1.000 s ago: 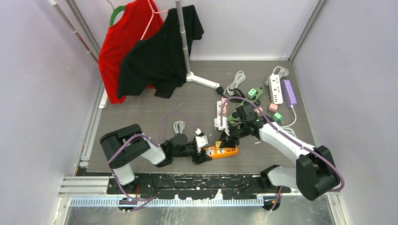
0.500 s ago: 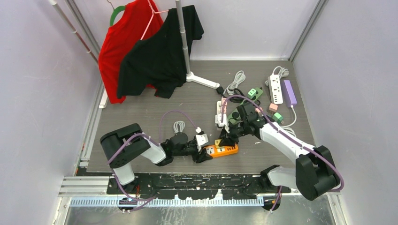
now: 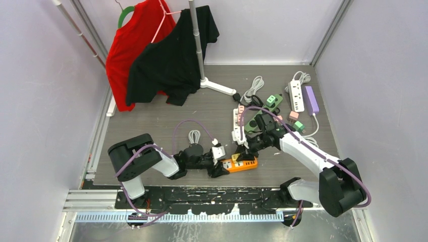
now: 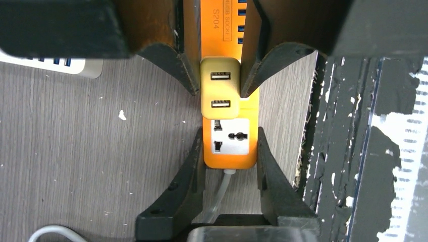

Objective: Pull the plug off the socket
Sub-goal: Remove the plug from the socket.

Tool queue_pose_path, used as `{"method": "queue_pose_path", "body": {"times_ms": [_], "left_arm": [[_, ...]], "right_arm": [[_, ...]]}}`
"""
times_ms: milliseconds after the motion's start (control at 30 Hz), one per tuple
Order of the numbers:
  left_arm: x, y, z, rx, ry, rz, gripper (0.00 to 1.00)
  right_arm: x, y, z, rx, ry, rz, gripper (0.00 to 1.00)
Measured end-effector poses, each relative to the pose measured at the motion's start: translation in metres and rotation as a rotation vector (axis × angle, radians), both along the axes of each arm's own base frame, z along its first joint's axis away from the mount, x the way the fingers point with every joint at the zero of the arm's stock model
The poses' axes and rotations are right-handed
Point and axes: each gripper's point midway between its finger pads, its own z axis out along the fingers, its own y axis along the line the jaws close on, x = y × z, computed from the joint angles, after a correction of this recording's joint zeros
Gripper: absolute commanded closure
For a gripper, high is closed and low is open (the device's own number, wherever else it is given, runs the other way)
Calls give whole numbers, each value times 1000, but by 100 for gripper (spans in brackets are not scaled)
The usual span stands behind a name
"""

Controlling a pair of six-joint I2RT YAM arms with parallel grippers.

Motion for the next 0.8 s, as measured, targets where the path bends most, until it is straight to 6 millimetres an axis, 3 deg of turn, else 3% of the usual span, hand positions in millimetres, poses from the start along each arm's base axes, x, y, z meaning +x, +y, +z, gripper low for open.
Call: {"method": "queue_pose_path", "body": {"times_ms": [300,500,800], "left_arm": [[6,1,1,-3,-3,27,100],[6,0,3,-12,-10,27,100],[2,0,0,-2,13,17,100]], "right_arm": [[16,-4,3,-2,74,-150,99],[12,-8,6,5,43,-91,99],[4,3,10,31,34,-36,99]]}}
